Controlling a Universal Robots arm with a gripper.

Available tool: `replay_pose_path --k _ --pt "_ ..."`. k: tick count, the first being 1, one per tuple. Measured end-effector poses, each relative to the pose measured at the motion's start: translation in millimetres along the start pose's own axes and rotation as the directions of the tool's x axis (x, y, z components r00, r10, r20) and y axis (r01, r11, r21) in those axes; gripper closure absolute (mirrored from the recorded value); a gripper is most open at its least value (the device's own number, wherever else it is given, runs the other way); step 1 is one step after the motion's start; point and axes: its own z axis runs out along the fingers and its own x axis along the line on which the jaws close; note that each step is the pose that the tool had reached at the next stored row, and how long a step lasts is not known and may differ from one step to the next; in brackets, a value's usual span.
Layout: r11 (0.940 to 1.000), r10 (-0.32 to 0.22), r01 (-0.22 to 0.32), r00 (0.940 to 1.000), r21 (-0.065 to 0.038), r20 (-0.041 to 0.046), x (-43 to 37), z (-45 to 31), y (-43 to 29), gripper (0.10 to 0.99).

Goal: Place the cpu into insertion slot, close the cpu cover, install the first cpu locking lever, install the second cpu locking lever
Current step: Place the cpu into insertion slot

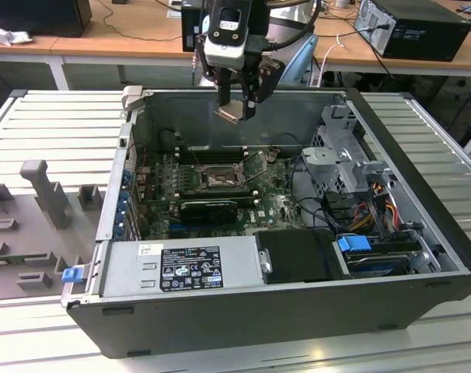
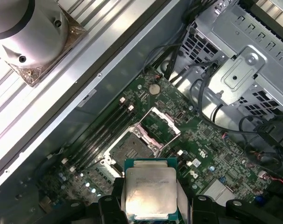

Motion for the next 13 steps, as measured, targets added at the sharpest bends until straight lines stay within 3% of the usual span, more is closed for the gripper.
replay_pose_path --k 13 --pt "0.9982 0.060 -0.060 0.9982 -0.001 0.0053 0.0 0.0 0.0 0.557"
